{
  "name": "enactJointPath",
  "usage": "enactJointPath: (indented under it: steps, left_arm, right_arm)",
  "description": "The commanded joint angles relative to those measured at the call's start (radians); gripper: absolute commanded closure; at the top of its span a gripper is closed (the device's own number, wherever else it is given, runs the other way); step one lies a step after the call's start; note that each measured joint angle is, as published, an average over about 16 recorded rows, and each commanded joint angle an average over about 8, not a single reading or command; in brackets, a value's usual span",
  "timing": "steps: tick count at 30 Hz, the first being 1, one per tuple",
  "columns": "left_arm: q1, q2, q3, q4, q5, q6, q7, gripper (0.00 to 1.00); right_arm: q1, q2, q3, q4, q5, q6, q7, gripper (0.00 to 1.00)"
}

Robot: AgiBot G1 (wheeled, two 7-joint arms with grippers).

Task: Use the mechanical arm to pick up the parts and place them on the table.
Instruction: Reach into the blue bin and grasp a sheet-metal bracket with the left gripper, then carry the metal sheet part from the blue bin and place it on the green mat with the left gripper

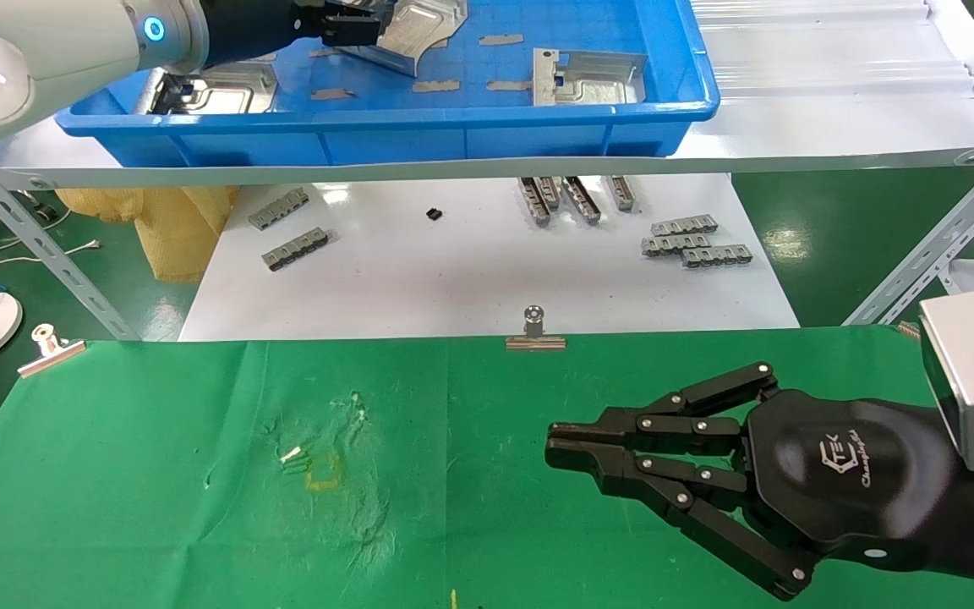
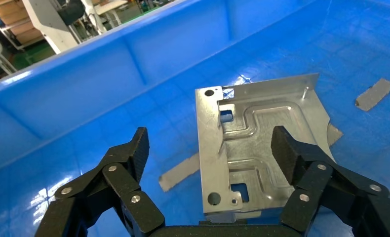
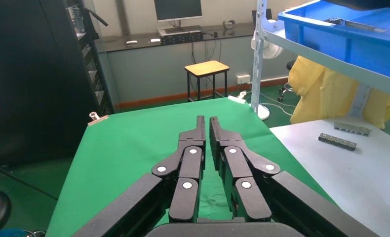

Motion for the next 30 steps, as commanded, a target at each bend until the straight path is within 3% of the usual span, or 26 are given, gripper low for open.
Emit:
enactJointPath:
  steps: [1,12,30]
  left_arm:
    - [0.001,0.001,0.006,0.0,0.001,-0.004,-0.013,1.0]
    - [0.016,0.001,0.031,-0.011,-0.013,-0.019,-0.134,1.0]
    - [0.039,0.001,0.096,-0.079,-0.026,-0.065,-0.182,1.0]
  right_arm:
    - [0.0,0.0,0.0,0.0,0.0,0.0,0.0,0.0]
    - [0.0,0.0,0.0,0.0,0.0,0.0,0.0,0.0]
    - [0.0,0.0,0.0,0.0,0.0,0.0,0.0,0.0]
